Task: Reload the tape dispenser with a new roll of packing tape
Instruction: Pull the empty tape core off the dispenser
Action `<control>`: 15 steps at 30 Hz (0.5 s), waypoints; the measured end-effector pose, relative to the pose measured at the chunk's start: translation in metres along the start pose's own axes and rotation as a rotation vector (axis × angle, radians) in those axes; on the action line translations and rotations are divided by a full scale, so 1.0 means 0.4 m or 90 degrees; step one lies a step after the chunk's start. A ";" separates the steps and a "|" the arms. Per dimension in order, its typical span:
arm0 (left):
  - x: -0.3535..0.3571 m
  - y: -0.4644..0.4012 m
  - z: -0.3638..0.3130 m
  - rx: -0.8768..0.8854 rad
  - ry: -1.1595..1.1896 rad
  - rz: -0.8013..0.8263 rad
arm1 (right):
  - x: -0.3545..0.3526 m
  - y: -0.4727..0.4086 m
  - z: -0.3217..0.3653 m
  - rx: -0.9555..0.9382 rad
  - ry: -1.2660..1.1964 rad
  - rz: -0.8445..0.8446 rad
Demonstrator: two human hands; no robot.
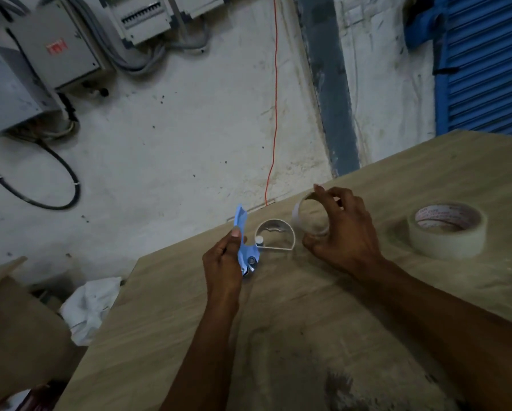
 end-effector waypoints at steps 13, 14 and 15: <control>0.039 0.061 -0.018 -0.146 -0.234 0.271 | -0.020 -0.003 -0.012 0.068 0.234 0.212; 0.042 0.059 -0.015 -0.133 -0.246 0.277 | -0.042 -0.006 -0.012 0.073 0.243 0.197; 0.050 0.060 -0.012 -0.124 -0.253 0.292 | -0.068 -0.006 -0.018 0.078 0.261 0.181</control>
Point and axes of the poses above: each hand's wrist, its own y-axis away from the middle knuckle, its own x-axis out of the palm, z = x × y, the point moved 3 cm from there along -y, towards the middle knuckle, and after that the axes turned 3 degrees about -y, right-handed, at the moved point
